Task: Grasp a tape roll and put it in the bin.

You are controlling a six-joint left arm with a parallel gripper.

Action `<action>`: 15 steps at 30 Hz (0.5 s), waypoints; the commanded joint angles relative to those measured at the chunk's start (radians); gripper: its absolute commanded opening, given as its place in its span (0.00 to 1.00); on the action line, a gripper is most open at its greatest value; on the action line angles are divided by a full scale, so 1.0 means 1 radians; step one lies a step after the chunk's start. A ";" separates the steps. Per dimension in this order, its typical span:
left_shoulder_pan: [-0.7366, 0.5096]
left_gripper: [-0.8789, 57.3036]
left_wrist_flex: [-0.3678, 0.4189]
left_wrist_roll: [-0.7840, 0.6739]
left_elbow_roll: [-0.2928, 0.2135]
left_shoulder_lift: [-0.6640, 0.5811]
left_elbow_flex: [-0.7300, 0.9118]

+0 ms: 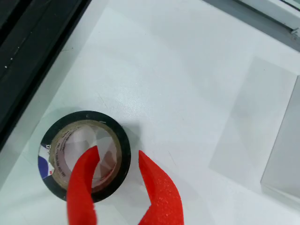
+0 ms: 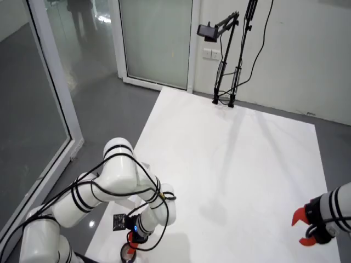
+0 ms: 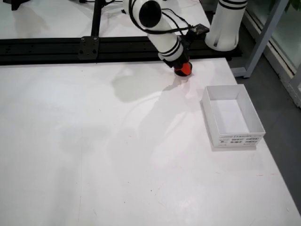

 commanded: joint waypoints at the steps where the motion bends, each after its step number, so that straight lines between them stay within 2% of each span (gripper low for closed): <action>1: 0.008 0.00 -0.049 -0.002 -0.004 0.015 0.000; 8: -0.002 0.00 -0.032 -0.002 -0.018 -0.008 -0.002; 15: 0.005 0.00 0.025 -0.002 0.008 -0.078 -0.002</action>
